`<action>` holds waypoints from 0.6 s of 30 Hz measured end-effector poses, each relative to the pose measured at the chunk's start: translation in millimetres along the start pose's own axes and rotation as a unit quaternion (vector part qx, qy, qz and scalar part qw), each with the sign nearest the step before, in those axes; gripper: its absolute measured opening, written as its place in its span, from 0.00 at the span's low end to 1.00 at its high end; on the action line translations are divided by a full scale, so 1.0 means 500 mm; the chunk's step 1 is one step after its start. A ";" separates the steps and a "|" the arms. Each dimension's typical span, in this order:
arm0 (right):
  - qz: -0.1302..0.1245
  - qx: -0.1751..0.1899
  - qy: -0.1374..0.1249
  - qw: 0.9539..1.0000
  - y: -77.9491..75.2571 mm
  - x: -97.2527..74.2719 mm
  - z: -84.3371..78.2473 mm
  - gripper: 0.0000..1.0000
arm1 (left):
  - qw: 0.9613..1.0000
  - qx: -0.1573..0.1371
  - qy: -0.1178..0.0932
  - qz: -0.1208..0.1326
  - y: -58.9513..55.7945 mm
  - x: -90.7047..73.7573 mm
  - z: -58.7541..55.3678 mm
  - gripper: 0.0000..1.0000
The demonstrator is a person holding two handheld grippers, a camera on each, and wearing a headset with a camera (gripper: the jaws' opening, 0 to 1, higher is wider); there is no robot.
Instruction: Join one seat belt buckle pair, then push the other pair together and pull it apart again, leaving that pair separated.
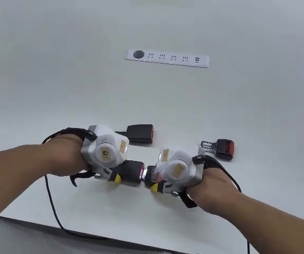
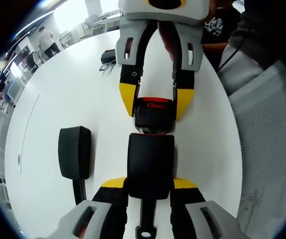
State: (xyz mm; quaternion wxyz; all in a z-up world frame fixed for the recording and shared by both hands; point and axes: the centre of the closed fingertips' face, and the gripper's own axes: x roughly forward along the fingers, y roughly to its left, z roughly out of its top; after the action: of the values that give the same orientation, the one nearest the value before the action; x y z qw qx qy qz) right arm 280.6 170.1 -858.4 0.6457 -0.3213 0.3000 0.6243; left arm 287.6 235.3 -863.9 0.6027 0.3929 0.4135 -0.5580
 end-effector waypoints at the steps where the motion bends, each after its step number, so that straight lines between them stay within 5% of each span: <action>1: 0.002 0.003 -0.002 1.000 0.002 -0.002 0.002 0.35 | 1.000 0.007 0.006 -0.001 -0.003 -0.001 -0.001 0.33; 11: -0.013 0.009 -0.027 1.000 -0.005 -0.063 0.026 0.34 | 1.000 0.019 -0.006 0.010 0.003 -0.057 0.039 0.34; 18: -0.046 0.016 -0.035 0.998 -0.053 -0.108 -0.005 0.34 | 0.999 0.006 -0.029 0.044 0.067 -0.079 0.078 0.34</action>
State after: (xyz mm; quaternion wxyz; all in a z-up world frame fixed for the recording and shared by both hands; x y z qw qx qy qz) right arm 304.9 134.5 -816.3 0.6892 -0.3025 0.2723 0.5994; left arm 322.1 214.7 -812.9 0.6359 0.3979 0.3747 -0.5448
